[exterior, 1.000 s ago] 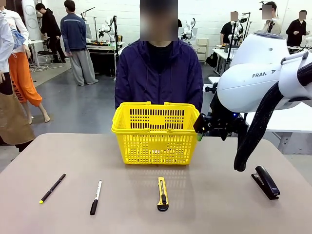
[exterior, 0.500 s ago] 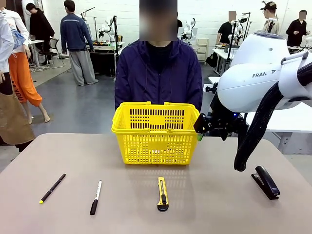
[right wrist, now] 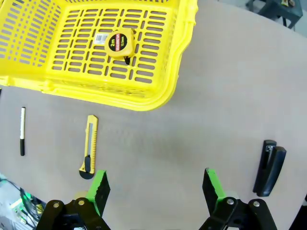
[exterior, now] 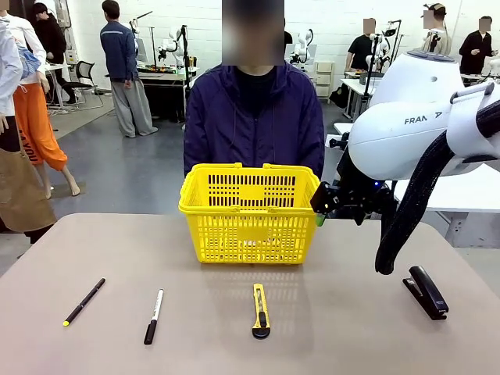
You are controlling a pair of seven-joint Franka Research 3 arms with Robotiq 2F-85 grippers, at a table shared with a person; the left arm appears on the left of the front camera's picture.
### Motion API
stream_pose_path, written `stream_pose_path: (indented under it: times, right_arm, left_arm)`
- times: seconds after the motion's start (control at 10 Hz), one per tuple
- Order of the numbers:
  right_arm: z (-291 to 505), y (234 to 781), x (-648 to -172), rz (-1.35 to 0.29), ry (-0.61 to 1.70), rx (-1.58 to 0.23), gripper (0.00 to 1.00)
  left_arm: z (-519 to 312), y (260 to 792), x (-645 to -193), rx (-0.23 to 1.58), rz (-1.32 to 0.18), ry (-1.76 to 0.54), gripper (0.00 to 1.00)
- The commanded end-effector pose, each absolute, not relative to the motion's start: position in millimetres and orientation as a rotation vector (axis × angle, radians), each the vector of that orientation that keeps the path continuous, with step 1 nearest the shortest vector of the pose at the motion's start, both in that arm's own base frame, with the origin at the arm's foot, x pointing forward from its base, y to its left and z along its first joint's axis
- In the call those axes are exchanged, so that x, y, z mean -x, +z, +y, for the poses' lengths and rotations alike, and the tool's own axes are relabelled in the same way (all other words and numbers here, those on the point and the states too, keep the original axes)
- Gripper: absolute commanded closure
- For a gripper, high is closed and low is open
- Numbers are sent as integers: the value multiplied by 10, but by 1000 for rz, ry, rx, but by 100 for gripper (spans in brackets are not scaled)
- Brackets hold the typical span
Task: Place the items the person wants into the basket.
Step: Pick up the item the person points to and place it in the Market Basket.
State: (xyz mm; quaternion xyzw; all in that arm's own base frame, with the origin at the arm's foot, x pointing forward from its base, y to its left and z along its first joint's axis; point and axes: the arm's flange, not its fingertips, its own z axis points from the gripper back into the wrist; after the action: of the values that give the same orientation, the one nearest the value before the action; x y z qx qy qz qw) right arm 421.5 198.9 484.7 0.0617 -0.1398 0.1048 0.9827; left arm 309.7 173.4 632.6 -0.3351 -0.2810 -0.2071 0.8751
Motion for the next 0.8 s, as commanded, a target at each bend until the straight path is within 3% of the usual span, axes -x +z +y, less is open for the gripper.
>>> stream_pose_path:
  times: [0.0, 0.3, 0.4, 0.7]
  right_arm:
    - [1972, 4858, -4220, -285, 211, -115, 0]
    - [1989, 4847, -4214, -281, 211, -124, 0]
    - [1706, 5004, -3997, -235, 488, -147, 0]
    - [820, 5490, -3586, -330, 734, -303, 0]
  left_arm:
    - [1726, 6340, -3112, 708, -598, -434, 0]
    - [1726, 6340, -3112, 708, -598, -434, 0]
    - [1726, 6340, -3112, 708, -598, -434, 0]
    - [1726, 6340, -3112, 708, -598, -434, 0]
